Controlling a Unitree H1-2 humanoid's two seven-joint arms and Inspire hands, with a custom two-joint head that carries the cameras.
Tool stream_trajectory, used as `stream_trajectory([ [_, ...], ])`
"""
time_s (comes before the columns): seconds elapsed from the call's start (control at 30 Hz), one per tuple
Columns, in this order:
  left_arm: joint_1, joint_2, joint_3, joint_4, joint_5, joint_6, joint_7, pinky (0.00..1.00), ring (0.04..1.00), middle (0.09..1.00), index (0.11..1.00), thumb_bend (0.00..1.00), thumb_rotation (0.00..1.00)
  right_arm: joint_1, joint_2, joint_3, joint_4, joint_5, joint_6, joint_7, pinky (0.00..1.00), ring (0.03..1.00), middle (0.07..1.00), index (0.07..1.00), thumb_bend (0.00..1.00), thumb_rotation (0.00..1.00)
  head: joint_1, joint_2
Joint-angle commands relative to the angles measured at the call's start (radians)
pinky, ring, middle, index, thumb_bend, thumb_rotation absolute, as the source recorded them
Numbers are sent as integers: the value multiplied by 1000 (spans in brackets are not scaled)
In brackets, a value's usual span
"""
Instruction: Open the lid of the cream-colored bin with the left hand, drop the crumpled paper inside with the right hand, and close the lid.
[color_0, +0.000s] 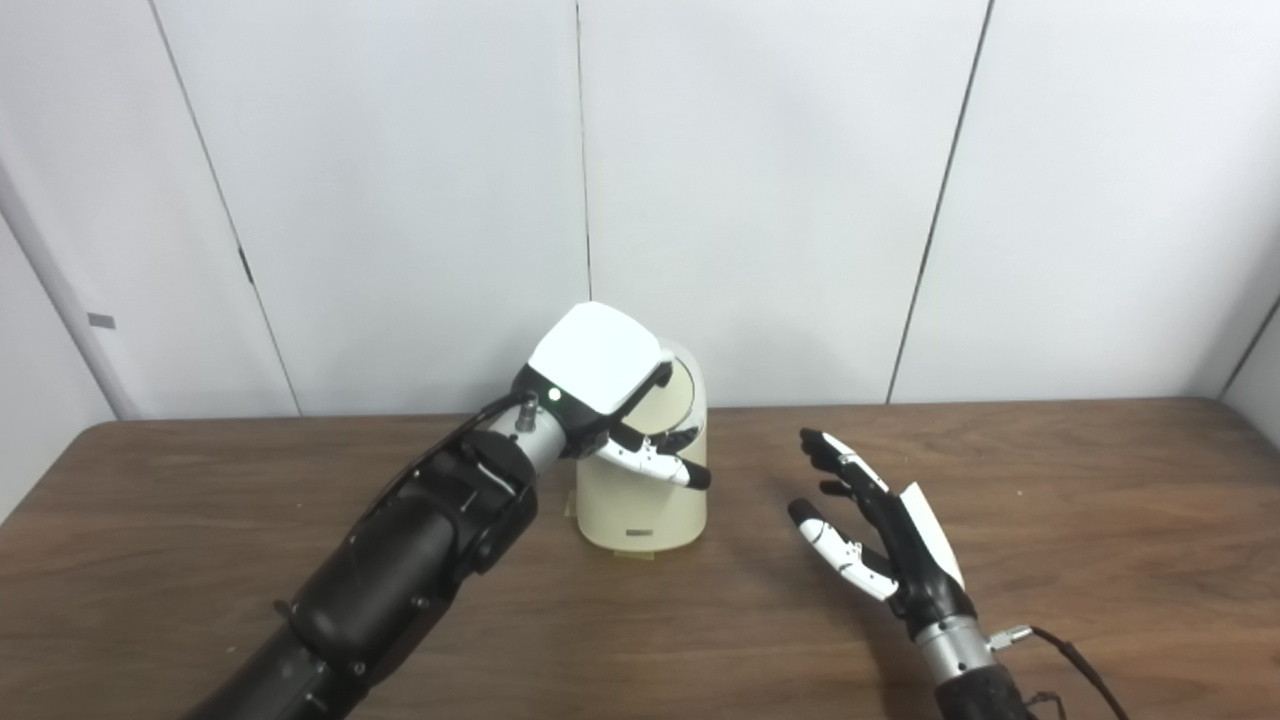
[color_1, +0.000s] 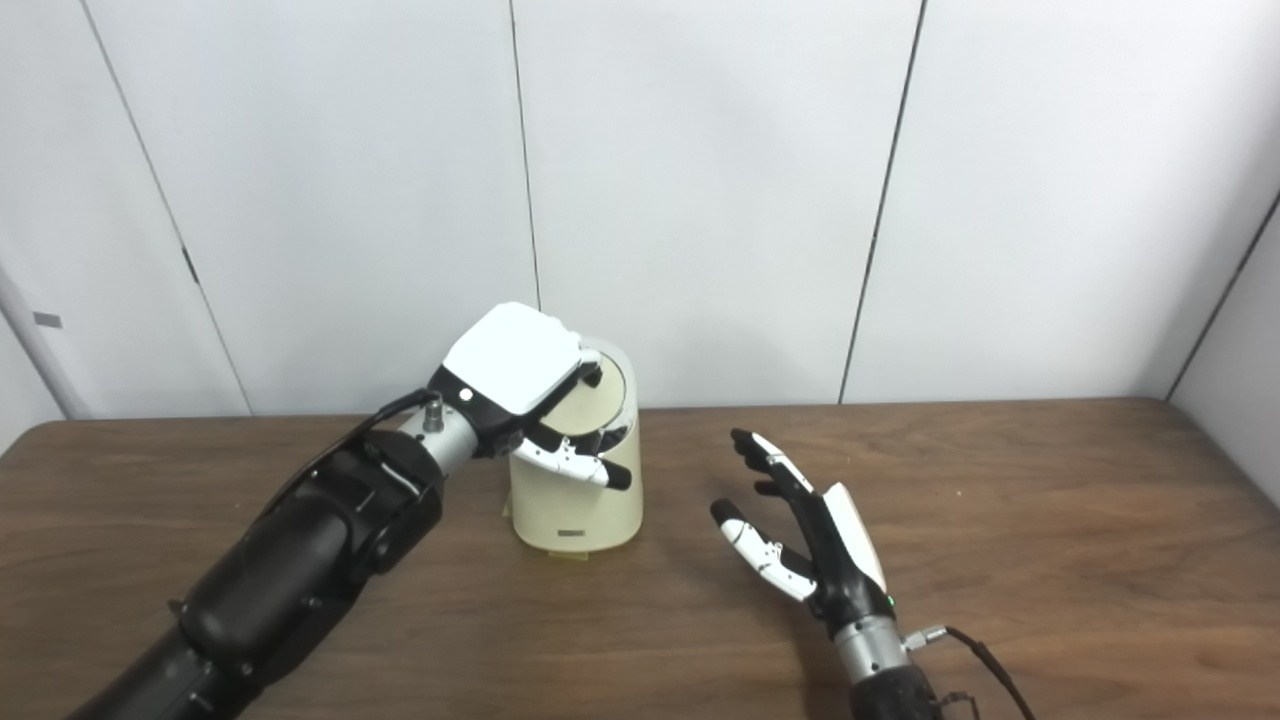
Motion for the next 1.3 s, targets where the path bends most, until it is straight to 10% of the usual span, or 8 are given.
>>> stream_trajectory([
  [0.0, -18, 7, 2, -11, 12, -3, -22, 766, 798, 762, 712, 900, 1000, -7, 8, -3, -18, 12, -20, -1, 796, 871, 876, 871, 208, 640, 0, 2],
  [0.93, 93, -49, -23, 89, -60, 2, -81, 733, 774, 726, 703, 868, 1000, -4, 7, 0, -49, -1, -2, 9, 794, 867, 873, 872, 230, 642, -8, 29],
  [1.27, 127, -44, -45, 128, -92, -27, -8, 709, 748, 690, 669, 868, 1000, -5, 4, 0, -53, -11, -2, 14, 794, 869, 876, 874, 240, 661, -11, 33],
])
